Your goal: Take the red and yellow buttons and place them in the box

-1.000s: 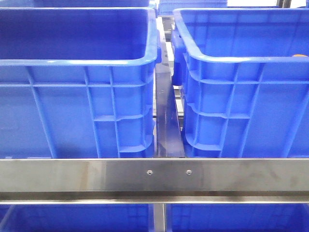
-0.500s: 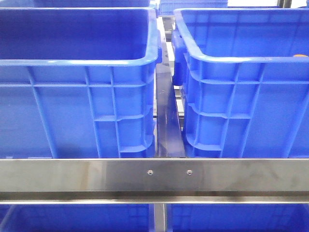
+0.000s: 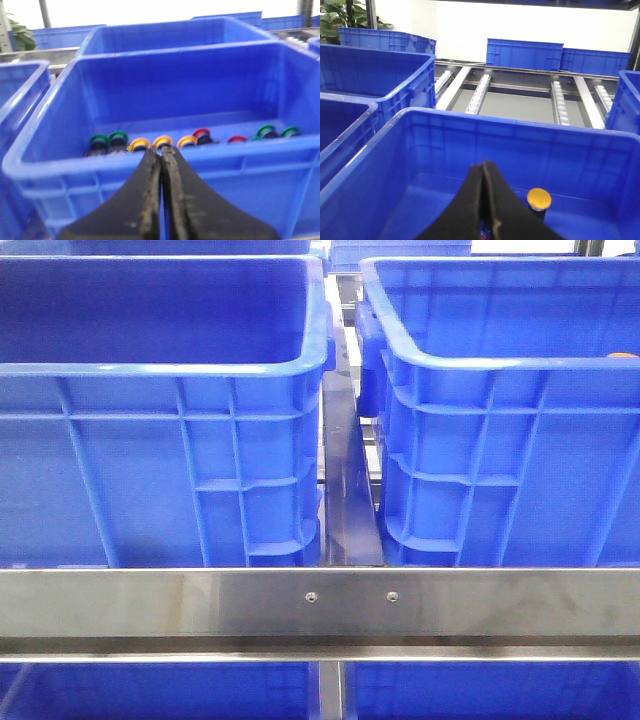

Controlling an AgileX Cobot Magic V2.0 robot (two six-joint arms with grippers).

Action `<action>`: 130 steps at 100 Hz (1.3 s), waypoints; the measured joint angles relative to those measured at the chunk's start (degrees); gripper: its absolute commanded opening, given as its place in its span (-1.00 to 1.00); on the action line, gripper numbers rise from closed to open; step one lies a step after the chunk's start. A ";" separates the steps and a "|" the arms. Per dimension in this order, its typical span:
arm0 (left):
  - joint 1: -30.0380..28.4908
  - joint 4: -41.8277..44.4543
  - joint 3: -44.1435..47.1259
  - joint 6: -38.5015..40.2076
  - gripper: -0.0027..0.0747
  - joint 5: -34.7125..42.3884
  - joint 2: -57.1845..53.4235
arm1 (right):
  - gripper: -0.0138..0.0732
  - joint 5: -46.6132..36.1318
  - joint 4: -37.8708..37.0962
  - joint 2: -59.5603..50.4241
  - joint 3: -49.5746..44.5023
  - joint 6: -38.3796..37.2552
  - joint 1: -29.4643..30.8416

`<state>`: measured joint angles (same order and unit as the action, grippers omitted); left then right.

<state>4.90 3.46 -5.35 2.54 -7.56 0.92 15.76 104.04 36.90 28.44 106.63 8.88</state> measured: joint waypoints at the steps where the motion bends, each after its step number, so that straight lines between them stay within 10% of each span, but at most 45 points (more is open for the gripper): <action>1: -0.18 0.00 0.25 0.15 -0.98 0.00 -0.35 | -0.84 0.00 0.00 0.00 0.00 0.00 0.00; 130: -2.72 -0.30 5.15 1.19 -0.98 6.61 -1.17 | -0.84 0.19 -0.12 0.00 0.00 0.00 0.00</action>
<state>2.18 3.16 -0.20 3.73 -0.95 -0.25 15.96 103.92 36.90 28.44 106.63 8.88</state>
